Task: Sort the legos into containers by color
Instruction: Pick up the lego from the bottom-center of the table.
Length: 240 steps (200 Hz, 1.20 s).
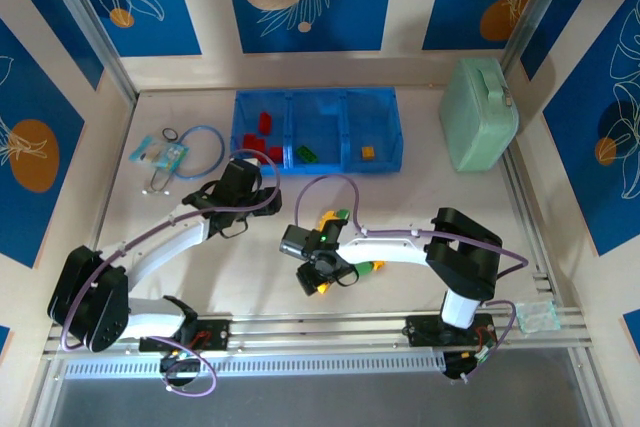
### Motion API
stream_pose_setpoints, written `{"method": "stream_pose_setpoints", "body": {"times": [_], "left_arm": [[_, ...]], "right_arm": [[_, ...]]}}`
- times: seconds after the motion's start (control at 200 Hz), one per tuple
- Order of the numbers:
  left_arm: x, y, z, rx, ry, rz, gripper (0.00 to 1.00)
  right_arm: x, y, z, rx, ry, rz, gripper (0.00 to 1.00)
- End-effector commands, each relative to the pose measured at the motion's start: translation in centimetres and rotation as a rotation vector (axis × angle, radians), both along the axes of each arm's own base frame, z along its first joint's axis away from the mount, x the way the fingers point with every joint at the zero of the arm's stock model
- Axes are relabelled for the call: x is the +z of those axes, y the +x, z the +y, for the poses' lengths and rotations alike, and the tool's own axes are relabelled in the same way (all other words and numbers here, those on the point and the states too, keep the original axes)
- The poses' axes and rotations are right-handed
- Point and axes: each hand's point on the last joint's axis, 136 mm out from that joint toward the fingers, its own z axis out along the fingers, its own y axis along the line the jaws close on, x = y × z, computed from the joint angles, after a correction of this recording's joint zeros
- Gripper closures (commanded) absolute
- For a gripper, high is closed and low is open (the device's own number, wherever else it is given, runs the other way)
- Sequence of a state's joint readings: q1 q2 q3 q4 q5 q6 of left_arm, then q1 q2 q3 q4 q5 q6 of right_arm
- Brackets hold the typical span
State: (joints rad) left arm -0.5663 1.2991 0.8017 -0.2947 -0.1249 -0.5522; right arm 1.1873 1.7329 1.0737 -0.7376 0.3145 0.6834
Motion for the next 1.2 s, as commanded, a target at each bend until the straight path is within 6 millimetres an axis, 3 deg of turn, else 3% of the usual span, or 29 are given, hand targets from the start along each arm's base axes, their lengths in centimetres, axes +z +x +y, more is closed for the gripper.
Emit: {"method": "stream_pose_setpoints", "body": {"times": [0.0,0.38,0.625,0.8,1.006,1.196], "left_arm": [[0.7,-0.2,0.0,0.01,-0.013,-0.015,0.26],[0.4,-0.2,-0.1,0.008,-0.014,-0.009,0.26],[0.6,-0.1,0.0,0.008,-0.003,-0.013,0.26],[0.6,-0.1,0.3,0.013,0.004,-0.019,0.26],[0.6,-0.3,0.3,0.011,-0.002,-0.019,0.26],[0.8,-0.8,0.1,0.006,-0.023,-0.02,0.27]], "right_arm": [[-0.1,-0.6,-0.4,-0.005,-0.011,0.016,0.21],[-0.8,-1.0,-1.1,0.005,-0.029,0.034,0.25],[0.5,-0.2,-0.5,0.001,-0.015,0.007,0.38],[2.2,0.9,-0.4,-0.013,0.024,-0.008,0.39],[6.0,4.2,-0.5,-0.037,0.102,-0.067,0.4],[9.7,10.8,-1.9,-0.124,0.201,-0.146,0.4]]}}
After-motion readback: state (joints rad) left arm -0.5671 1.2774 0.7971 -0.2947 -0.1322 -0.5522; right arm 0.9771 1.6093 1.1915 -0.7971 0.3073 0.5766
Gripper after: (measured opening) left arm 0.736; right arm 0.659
